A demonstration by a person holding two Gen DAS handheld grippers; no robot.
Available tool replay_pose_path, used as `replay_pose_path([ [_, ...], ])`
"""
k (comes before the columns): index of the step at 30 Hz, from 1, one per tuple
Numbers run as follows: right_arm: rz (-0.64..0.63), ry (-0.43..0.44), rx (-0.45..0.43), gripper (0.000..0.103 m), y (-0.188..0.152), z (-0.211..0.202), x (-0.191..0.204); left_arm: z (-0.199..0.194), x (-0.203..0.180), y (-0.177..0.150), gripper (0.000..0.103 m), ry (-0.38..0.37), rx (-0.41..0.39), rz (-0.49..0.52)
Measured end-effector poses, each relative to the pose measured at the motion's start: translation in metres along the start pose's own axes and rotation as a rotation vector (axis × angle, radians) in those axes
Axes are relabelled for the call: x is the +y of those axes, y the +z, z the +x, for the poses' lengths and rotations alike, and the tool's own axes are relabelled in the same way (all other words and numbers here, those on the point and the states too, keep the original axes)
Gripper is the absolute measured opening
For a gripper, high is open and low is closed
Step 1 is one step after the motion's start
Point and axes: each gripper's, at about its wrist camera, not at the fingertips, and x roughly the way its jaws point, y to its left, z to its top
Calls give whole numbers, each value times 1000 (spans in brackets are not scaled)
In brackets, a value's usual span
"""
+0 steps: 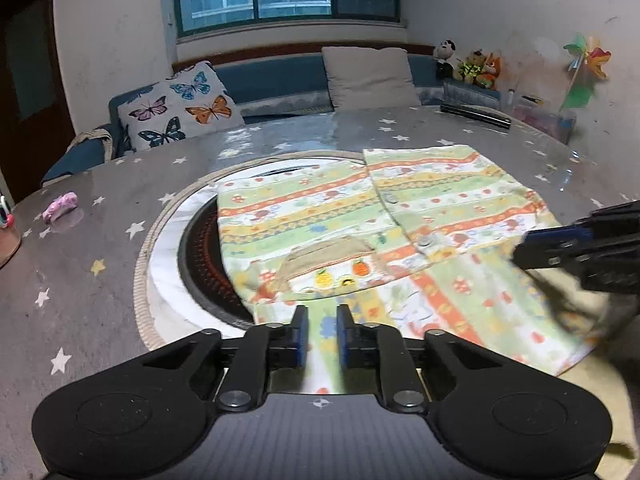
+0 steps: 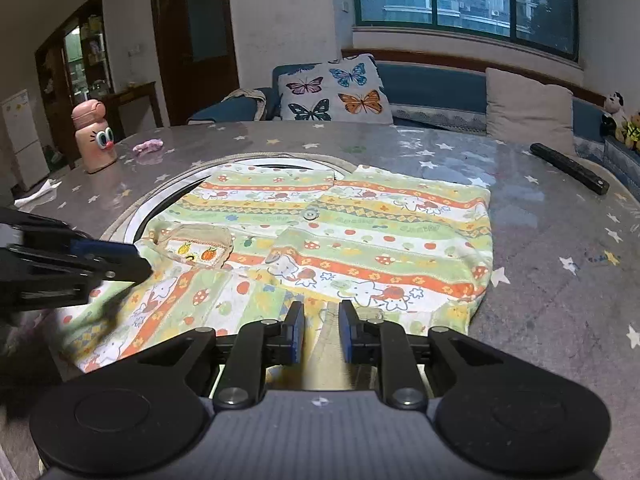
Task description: Fold clothes
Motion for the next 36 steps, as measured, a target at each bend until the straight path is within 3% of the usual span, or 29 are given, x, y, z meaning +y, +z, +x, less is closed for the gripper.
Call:
replay_pose_path([
  [8,1,60,10,22,-14,-28,1,-4,8,-7,17,40,-9,18],
  [15,-29,45,20,22,-35,-43,5,-31,2,-18,19,41,-23,85],
  [17,-30,46,21,22,-38,-46,5,-42,-3,-25,25,36,-35,122],
  [19,-37,45,21,23,-40,-49,6,-53,-10,-34,41,32,-52,171],
  [22,-64,43,19,25,-41,-53,10,-69,-24,-50,47,21,-84,262],
  [31,-120,49,30,30,-49,-68,14,-85,-70,-81,51,-56,-159,515],
  [36,-129,37,25,31,-51,-80,12,-82,-86,-81,53,-94,-211,590],
])
